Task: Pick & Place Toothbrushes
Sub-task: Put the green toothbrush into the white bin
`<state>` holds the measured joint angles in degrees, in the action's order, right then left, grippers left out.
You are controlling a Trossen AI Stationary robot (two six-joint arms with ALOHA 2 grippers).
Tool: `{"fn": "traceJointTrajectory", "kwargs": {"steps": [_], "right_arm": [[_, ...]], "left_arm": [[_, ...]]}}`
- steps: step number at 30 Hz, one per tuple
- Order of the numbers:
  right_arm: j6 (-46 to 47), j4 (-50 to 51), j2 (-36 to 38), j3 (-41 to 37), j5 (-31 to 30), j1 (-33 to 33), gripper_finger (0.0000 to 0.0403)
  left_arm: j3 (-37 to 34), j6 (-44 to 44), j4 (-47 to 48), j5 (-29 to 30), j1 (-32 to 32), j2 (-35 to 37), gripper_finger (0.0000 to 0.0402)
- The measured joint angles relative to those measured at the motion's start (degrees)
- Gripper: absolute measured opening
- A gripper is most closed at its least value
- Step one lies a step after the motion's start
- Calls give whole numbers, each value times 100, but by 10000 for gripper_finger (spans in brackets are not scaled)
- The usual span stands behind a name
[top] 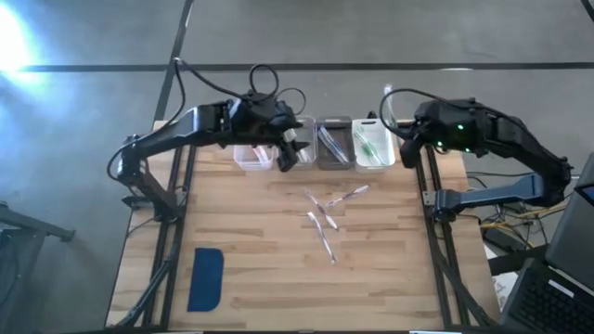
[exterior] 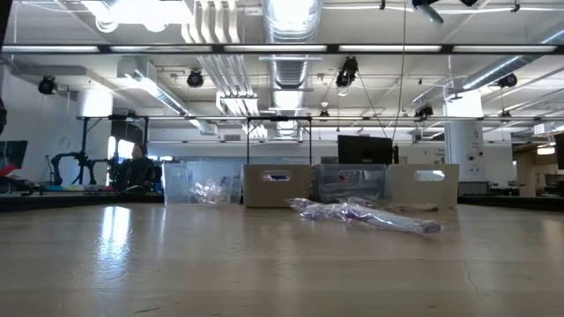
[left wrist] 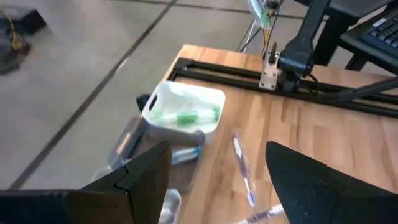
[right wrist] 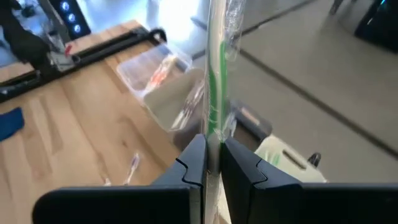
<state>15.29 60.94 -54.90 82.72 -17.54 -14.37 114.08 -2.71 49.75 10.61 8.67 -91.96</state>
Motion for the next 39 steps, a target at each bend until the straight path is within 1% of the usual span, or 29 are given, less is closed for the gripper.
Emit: {"fn": "traceJointTrajectory", "kwargs": {"steps": [3,6,9,13,16,20,24,29,35,39], "right_arm": [[3,118,-186,0,487,-394,23],[40,371,-423,0,844,-831,23],[24,716,-669,0,1273,-1387,23],[-199,1021,-1029,0,2133,-2063,23],[-365,1087,-1288,0,2509,-2455,23],[-573,1191,-1715,0,2571,-2891,23],[-758,1423,-2172,0,2573,-3157,23],[-967,1478,-2634,0,2573,-3310,23],[-998,1408,-3162,0,2552,-3412,23],[-1039,1285,-3445,0,2509,-3407,23]], "left_arm": [[0,-300,362,2,0,126,264],[0,-476,639,2,0,215,264],[0,-535,776,2,-2,265,264],[0,-531,851,2,-2,302,264],[0,-504,951,2,-2,304,264],[0,-565,1142,2,-2,321,264],[-2,-646,1362,5,-2,436,264],[-2,-646,1498,206,-2,597,264],[-2,-619,1686,445,-2,722,264],[-2,-615,1807,463,0,776,264]]}}
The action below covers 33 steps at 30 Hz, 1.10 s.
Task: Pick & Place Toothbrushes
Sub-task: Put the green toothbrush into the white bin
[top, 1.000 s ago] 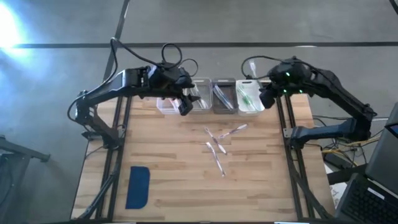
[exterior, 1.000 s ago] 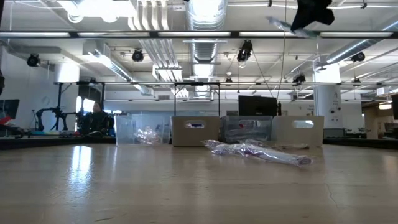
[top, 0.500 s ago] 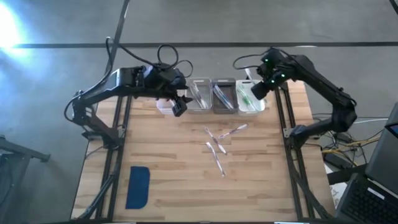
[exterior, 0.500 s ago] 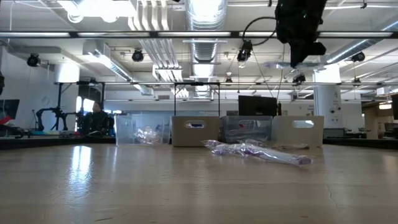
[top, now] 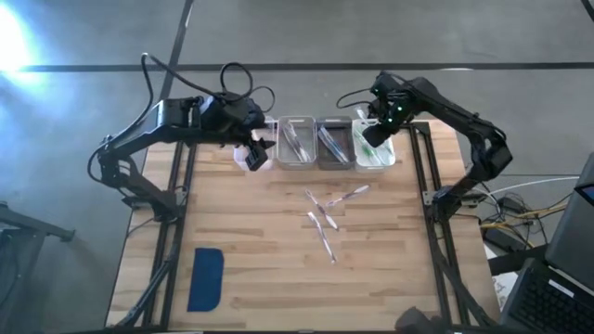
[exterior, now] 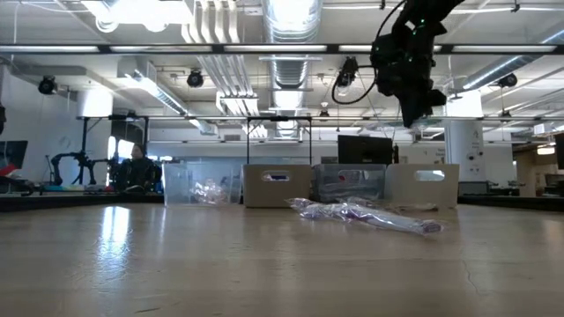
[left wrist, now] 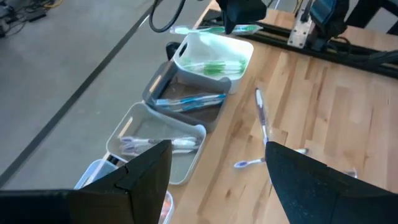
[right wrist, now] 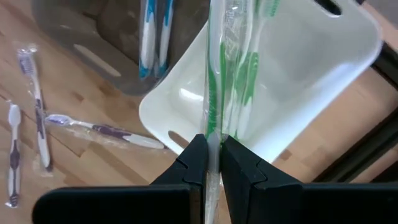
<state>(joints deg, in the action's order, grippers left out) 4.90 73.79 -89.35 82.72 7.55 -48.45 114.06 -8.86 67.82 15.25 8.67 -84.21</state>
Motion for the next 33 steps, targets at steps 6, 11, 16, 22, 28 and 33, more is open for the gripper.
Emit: {"fn": "traceJointTrajectory", "kwargs": {"steps": [6,11,16,22,28,33], "right_arm": [[21,-185,-222,-136,-9,0,23],[31,-632,-139,-600,-41,0,23],[-32,-1180,-105,-1065,-68,-10,23],[-23,-1520,-202,-1346,-168,-49,23],[-76,-1629,-346,-1469,-199,-123,23],[-106,-1771,-534,-1579,-214,-127,23]], "left_arm": [[0,3,250,133,0,27,264],[0,26,311,299,0,27,264],[-2,133,304,525,0,24,264],[-2,107,292,573,0,24,264],[-2,101,292,573,0,24,264],[-2,94,293,570,0,22,264]]}}
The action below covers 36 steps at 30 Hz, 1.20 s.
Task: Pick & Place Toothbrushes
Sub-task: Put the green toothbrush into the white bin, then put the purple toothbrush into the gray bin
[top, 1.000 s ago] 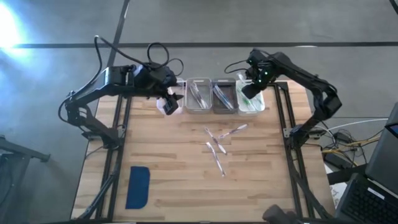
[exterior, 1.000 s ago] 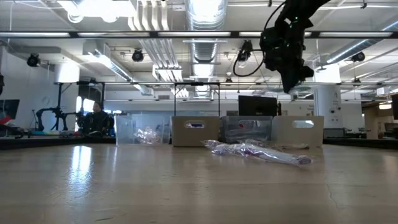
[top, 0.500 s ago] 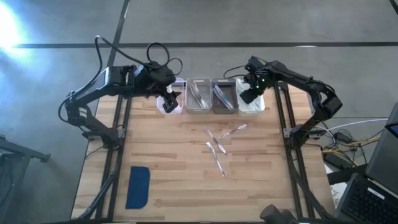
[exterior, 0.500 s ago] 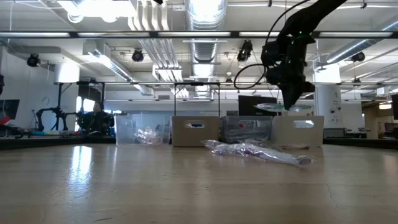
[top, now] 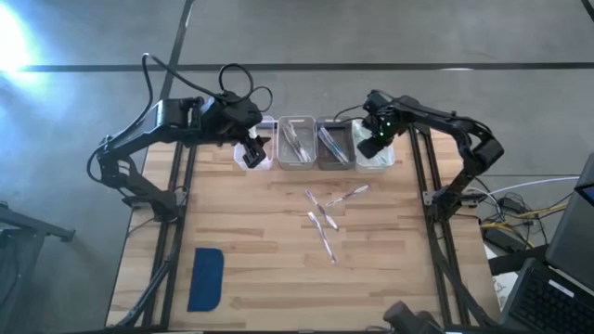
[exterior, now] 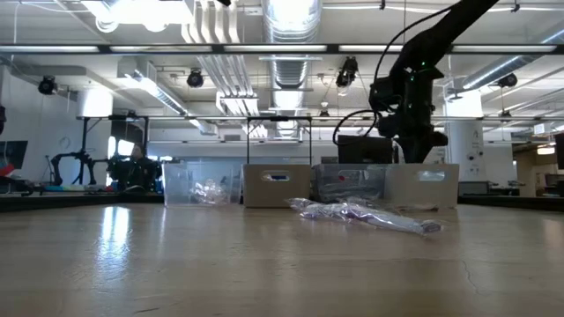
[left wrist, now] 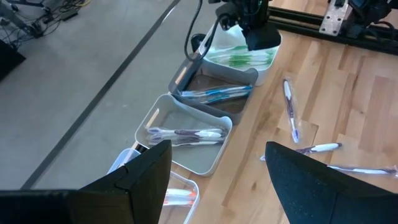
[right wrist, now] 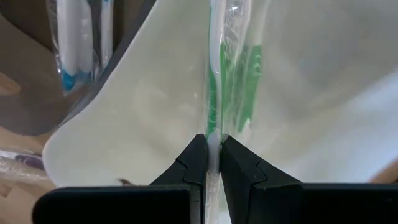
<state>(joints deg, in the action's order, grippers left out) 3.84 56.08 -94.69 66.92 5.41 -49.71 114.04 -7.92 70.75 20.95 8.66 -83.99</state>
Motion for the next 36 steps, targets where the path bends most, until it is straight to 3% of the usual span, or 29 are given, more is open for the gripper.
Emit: {"fn": "traceJointTrajectory", "kwargs": {"steps": [7,27,36], "right_arm": [[-11,-182,-129,-53,-100,-59,28],[-254,-224,-36,-66,72,-61,160],[-254,111,476,450,70,-59,179]], "left_arm": [[0,-7,1,-2,0,-2,264],[-7,-5,-4,-4,0,-4,264],[-7,-2,-30,-4,0,-7,264]]}}
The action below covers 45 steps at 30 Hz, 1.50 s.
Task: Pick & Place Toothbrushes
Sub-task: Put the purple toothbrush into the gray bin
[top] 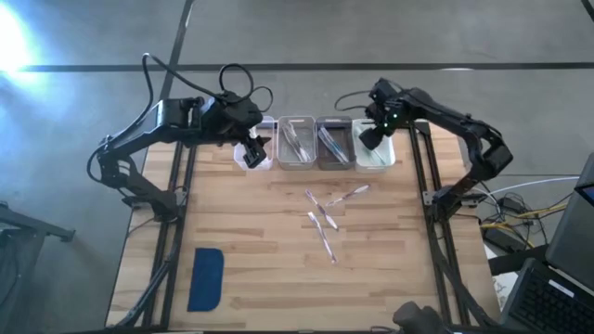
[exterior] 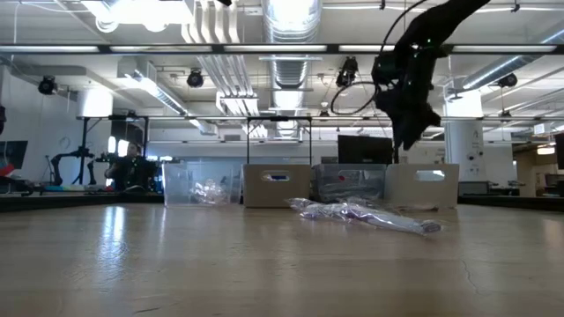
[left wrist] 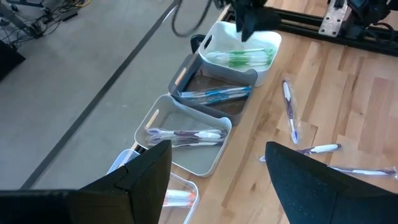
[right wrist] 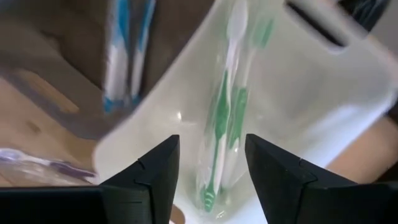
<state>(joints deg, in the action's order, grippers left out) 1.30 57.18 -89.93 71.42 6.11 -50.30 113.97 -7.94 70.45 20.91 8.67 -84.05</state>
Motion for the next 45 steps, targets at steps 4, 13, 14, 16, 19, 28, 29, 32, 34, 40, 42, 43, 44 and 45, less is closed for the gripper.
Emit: {"fn": "traceJointTrajectory", "kwargs": {"steps": [4,13,14,16,19,28,29,32,34,40,42,43,44,45], "right_arm": [[0,117,293,365,-1,0,166],[2,436,1165,867,11,7,122],[2,450,1285,874,11,8,116],[8,477,1542,871,13,7,103],[-16,514,1940,830,17,7,85],[-449,608,2834,804,48,7,37],[-503,606,2914,804,50,7,32],[-571,606,3157,804,231,8,21],[-575,591,3293,804,568,7,14],[-242,327,3595,802,1754,38,9],[-256,292,3670,800,1842,63,8],[-182,238,3716,795,1841,87,8],[-48,144,3760,795,1840,102,8],[107,11,3815,795,1840,126,8]], "left_arm": [[-2,0,-8,-1,-2,0,264],[-92,0,-14,1,-1,0,264],[-105,2,-14,-1,-2,0,264],[-139,2,-19,0,0,0,264],[-188,2,-10,-1,-1,0,264],[-276,4,-17,-1,-1,-2,264],[-290,2,-17,-1,-2,-2,264],[-391,2,-118,-1,0,-2,264],[-473,0,-215,-5,0,-2,264],[-582,329,-350,-51,0,-75,264],[-630,728,-407,-53,11,-132,264],[-663,939,-422,-53,11,-154,264],[-690,1123,-445,-52,11,-176,264],[-737,1295,-486,-49,11,-183,264]]}}
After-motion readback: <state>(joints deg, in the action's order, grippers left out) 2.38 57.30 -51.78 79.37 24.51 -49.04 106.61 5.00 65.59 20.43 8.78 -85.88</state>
